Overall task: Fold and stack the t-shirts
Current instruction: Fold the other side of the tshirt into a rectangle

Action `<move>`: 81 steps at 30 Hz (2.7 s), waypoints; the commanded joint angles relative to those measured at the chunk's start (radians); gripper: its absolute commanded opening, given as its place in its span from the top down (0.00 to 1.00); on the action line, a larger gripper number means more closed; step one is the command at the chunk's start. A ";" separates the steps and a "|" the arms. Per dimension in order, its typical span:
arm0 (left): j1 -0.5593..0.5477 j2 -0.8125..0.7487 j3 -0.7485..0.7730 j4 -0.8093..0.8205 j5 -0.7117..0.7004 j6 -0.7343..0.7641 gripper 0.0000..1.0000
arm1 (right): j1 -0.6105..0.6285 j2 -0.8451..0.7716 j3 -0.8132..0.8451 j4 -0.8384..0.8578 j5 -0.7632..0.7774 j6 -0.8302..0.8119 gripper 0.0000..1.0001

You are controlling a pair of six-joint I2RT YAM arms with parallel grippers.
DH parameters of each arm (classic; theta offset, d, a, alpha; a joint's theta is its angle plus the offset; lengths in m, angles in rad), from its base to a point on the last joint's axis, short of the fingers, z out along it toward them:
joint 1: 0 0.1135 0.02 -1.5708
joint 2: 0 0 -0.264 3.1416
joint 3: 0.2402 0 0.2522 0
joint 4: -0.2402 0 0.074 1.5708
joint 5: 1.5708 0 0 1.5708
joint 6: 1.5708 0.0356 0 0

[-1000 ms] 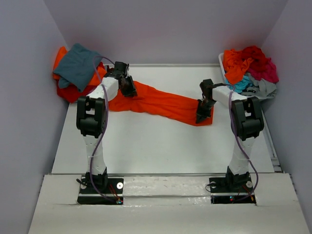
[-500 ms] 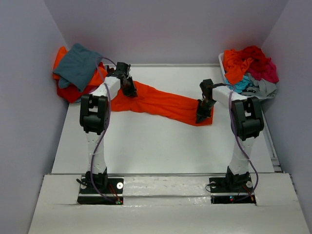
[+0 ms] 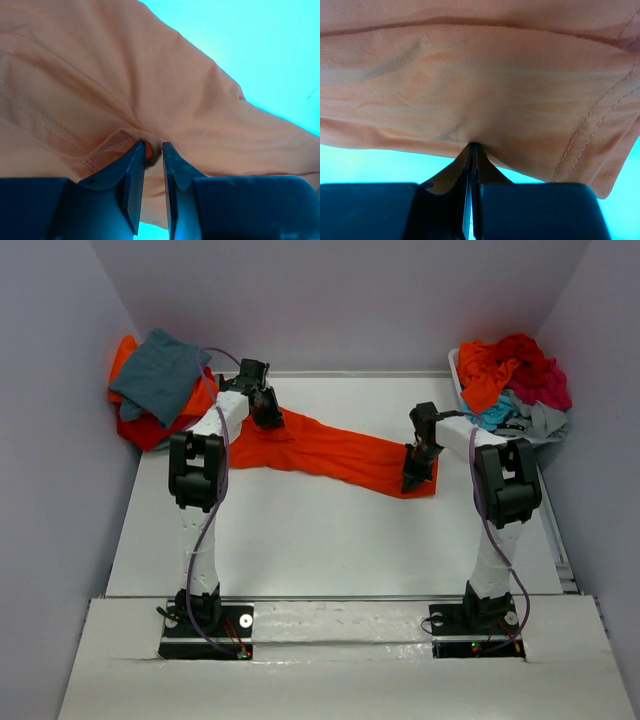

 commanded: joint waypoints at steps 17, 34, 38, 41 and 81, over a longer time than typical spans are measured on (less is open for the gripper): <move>-0.005 0.033 0.064 0.003 -0.023 0.026 0.27 | 0.010 0.017 -0.036 0.024 0.022 -0.012 0.93; -0.015 -0.240 -0.164 0.075 -0.109 0.040 0.14 | 0.010 0.025 -0.039 0.048 0.007 -0.011 0.93; -0.015 -0.300 -0.178 0.054 -0.127 0.048 0.14 | 0.010 0.035 -0.042 0.053 -0.001 -0.011 0.93; -0.015 -0.311 -0.171 0.002 -0.138 0.048 0.14 | 0.010 0.040 -0.042 0.054 -0.001 -0.012 0.93; -0.015 -0.145 -0.237 0.105 0.002 0.000 0.15 | 0.010 0.012 -0.091 0.062 0.006 -0.011 0.93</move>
